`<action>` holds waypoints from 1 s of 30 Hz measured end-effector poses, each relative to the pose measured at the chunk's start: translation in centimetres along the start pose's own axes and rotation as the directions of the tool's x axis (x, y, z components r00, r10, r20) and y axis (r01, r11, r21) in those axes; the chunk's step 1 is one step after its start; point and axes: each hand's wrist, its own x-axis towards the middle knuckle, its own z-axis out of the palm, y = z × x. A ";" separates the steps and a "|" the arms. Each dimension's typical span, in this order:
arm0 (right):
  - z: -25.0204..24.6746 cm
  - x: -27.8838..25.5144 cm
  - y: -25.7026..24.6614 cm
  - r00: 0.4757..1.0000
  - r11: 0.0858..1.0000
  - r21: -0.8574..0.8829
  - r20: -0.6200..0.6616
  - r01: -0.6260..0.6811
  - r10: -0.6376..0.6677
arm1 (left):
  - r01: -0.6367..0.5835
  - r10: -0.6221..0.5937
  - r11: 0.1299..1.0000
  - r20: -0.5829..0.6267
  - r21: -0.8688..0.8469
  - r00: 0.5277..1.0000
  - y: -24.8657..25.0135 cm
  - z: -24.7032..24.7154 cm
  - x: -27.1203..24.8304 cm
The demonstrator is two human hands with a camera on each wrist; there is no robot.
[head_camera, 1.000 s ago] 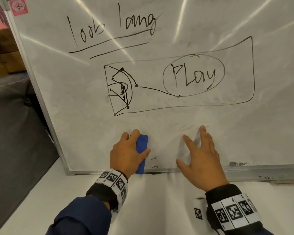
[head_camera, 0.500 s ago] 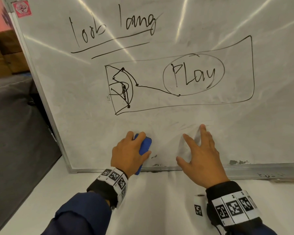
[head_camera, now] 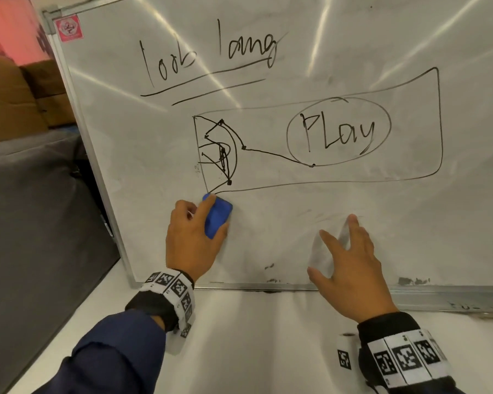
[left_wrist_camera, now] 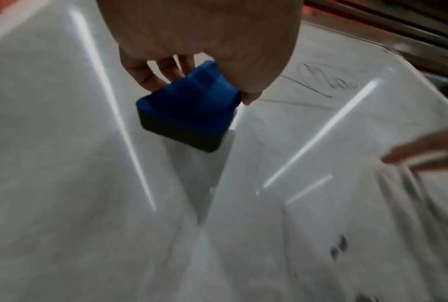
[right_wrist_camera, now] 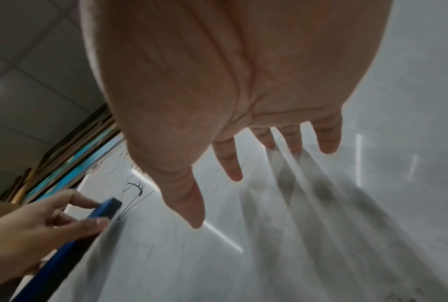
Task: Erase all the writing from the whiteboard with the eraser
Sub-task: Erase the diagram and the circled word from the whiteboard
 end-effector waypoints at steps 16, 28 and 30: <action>0.5 -0.3 -0.9 0.999 0.999 0.022 0.030 -0.027 0.026 | 0.172 -0.175 0.982 -0.038 -0.082 0.984 0.0 -1.5 2.4; 0.5 -0.3 -0.9 0.999 0.994 0.109 0.024 -0.026 0.024 | 0.175 -0.188 0.978 -0.108 -0.117 0.976 0.3 -0.9 2.8; 0.5 -0.4 -1.0 1.000 0.993 0.118 0.018 -0.024 0.022 | 0.151 -0.164 0.982 -0.111 -0.117 0.980 0.1 -1.1 3.3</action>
